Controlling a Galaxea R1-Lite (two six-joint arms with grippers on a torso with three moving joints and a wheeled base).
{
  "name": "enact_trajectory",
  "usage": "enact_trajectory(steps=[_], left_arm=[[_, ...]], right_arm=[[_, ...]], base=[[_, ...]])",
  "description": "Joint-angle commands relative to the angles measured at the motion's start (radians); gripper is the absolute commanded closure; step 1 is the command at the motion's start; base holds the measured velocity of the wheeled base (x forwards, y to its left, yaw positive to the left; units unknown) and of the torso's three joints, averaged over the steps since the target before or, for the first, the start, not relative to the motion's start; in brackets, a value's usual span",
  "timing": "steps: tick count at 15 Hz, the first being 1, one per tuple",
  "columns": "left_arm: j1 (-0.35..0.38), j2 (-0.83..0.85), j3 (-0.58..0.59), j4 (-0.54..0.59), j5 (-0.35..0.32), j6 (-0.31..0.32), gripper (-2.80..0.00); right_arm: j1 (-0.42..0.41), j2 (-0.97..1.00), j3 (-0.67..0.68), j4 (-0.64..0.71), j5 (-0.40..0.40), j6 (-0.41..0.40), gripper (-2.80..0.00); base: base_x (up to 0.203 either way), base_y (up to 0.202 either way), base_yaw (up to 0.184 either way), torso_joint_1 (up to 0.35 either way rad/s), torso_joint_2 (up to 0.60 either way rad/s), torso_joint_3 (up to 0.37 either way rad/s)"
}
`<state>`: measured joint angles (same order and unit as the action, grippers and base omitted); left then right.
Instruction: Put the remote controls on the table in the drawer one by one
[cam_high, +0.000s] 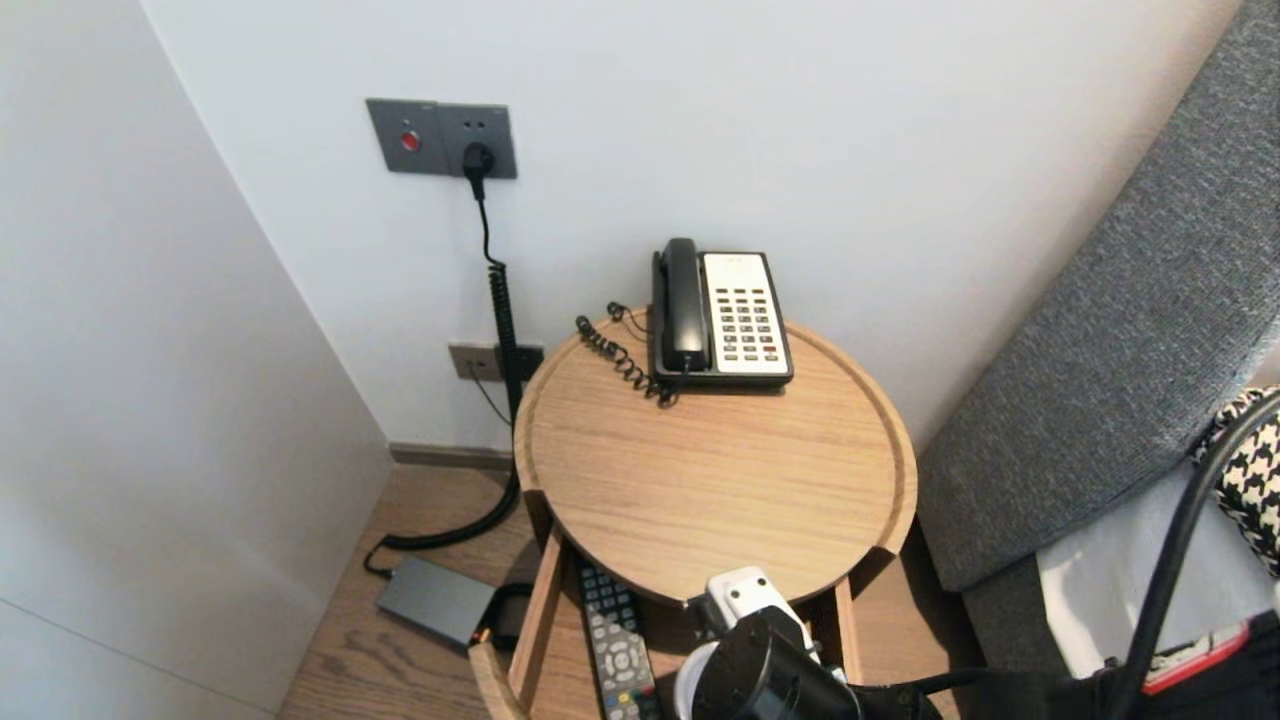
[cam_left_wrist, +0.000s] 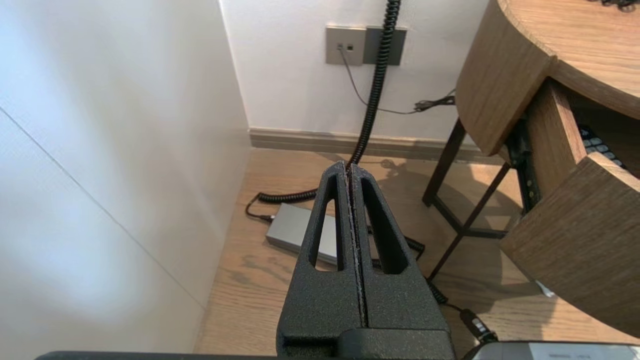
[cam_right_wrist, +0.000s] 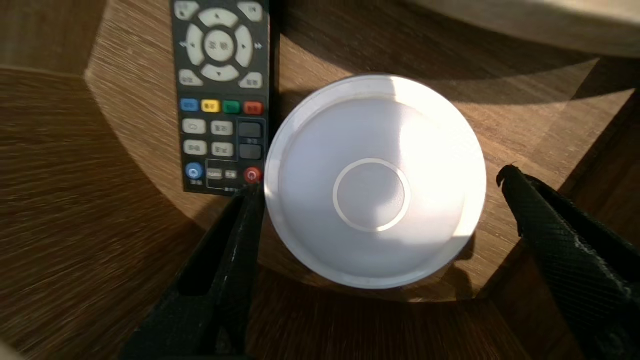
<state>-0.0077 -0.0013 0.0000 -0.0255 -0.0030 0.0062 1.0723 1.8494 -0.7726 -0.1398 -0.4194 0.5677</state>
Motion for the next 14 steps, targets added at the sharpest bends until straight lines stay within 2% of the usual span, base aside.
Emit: enact_trajectory(steps=[1, 9, 14], left_arm=[[0.0, 0.0, 0.012, -0.001, 0.0, 0.0, 0.0], [0.0, 0.0, 0.012, -0.001, 0.0, 0.0, 0.0], [0.0, 0.0, 0.012, -0.001, 0.0, 0.0, 0.0]], right_arm=[[0.006, -0.03, 0.0, 0.004, -0.002, 0.005, -2.8], [0.03, -0.214, -0.016, 0.147, -0.008, 0.011, -2.8], [-0.001, -0.368, -0.05, 0.24, -0.041, 0.0, -2.8]], base=[[0.0, 0.0, 0.0, 0.0, 0.0, 0.0], [0.0, 0.0, 0.0, 0.0, 0.0, 0.0], [0.0, 0.0, 0.0, 0.0, 0.0, 0.0]])
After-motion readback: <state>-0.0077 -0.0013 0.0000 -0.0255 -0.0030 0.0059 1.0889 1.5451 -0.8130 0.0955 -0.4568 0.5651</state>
